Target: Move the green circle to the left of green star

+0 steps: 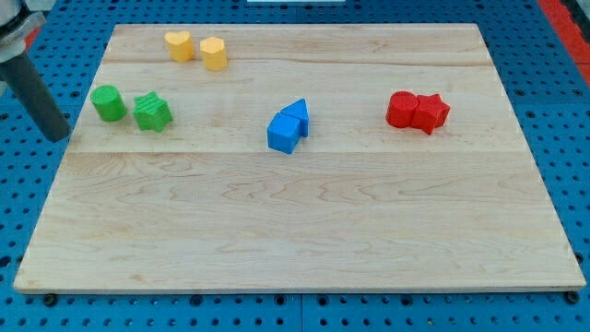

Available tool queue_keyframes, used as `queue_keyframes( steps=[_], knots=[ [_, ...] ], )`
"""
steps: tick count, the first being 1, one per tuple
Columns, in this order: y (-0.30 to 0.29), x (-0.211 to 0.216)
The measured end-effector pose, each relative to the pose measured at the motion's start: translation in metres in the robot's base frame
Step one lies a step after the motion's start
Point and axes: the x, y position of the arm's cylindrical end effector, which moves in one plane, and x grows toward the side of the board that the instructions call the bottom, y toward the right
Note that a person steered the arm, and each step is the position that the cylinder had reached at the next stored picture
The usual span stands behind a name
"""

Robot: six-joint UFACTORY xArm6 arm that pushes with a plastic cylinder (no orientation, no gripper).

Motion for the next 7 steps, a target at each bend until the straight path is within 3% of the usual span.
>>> queue_keyframes(
  steps=[1, 2, 3, 7],
  knots=[
    [0.0, 0.0],
    [0.009, -0.048],
    [0.0, -0.066],
    [0.066, -0.05]
  ],
)
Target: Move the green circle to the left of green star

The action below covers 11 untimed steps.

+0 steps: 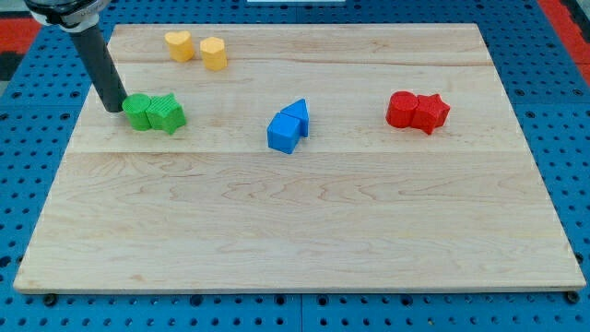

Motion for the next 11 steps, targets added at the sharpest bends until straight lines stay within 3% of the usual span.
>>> queue_keyframes(
  steps=[11],
  knots=[
    [-0.002, -0.023]
  ],
)
